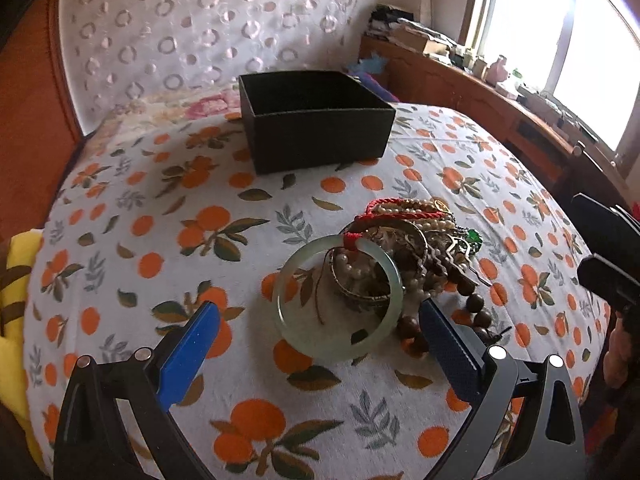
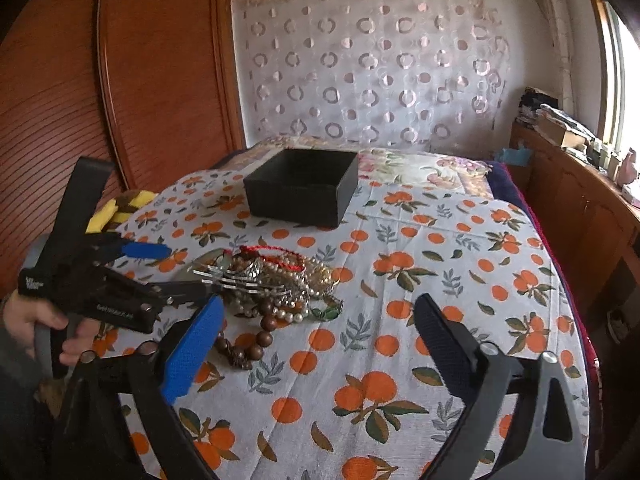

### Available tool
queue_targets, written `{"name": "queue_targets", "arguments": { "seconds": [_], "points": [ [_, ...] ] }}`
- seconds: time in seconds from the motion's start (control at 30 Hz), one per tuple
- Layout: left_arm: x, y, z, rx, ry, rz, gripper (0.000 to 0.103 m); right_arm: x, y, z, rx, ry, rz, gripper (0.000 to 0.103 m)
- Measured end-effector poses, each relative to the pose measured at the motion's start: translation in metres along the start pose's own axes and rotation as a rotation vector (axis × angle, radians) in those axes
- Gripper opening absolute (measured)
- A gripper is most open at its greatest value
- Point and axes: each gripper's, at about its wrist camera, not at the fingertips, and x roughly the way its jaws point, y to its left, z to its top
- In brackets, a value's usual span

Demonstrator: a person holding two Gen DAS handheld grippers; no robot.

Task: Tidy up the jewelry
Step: 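Close the left tool on the jade bangle while the right tool reaches the silver hairpins, then grasp the silver hairpins with the right tool while the left tool holds the jade bangle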

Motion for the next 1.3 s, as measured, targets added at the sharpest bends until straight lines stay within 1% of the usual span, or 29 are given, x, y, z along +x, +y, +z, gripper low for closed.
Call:
{"name": "queue_targets", "arguments": {
  "seconds": [0.1,0.17,0.33,0.37,0.47,0.5,0.57,0.6,0.7,0.87,1.0,1.07,1.17,1.23,1.27,1.3],
  "points": [
    [0.006,0.001,0.004,-0.004,0.016,-0.067,0.096,0.004,0.002,-0.004,-0.011,0.016,-0.002,0.093],
    [0.007,0.001,0.007,0.004,0.018,-0.072,0.095,0.008,0.003,-0.005,-0.016,0.025,-0.004,0.09],
    [0.012,0.0,0.009,0.019,0.032,-0.098,0.082,0.016,0.007,-0.009,-0.042,0.053,0.023,0.081],
    [0.013,0.0,0.009,0.023,0.039,-0.102,0.077,0.018,0.008,-0.009,-0.048,0.059,0.027,0.08],
    [0.016,0.0,0.01,0.038,0.044,-0.096,0.073,0.021,0.012,-0.01,-0.07,0.072,0.047,0.074],
    [0.016,0.0,0.01,0.041,0.042,-0.097,0.067,0.022,0.013,-0.01,-0.077,0.074,0.051,0.071],
    [0.014,0.001,0.009,0.039,0.038,-0.102,0.067,0.026,0.016,-0.01,-0.092,0.081,0.065,0.066],
    [0.013,0.001,0.009,0.038,0.033,-0.099,0.067,0.028,0.017,-0.01,-0.1,0.085,0.069,0.062],
    [0.007,0.003,0.006,0.039,0.013,-0.08,0.067,0.036,0.022,-0.008,-0.129,0.102,0.086,0.056],
    [-0.008,0.01,0.005,0.006,-0.035,-0.068,0.067,0.052,0.034,0.002,-0.199,0.114,0.124,0.053],
    [-0.019,0.022,0.003,-0.028,-0.062,-0.062,0.067,0.065,0.046,0.008,-0.263,0.124,0.122,0.053],
    [-0.022,0.026,0.0,-0.041,-0.068,-0.055,0.067,0.071,0.051,0.011,-0.296,0.128,0.119,0.051],
    [-0.025,0.031,-0.003,-0.051,-0.074,-0.048,0.067,0.081,0.056,0.014,-0.334,0.145,0.097,0.04],
    [-0.028,0.032,-0.005,-0.058,-0.079,-0.05,0.067,0.085,0.054,0.015,-0.344,0.152,0.089,0.025],
    [-0.029,0.033,-0.006,-0.06,-0.082,-0.051,0.067,0.085,0.053,0.016,-0.342,0.148,0.091,0.023],
    [-0.029,0.033,-0.007,-0.061,-0.084,-0.052,0.067,0.083,0.051,0.017,-0.338,0.139,0.094,0.018]
  ]
}}
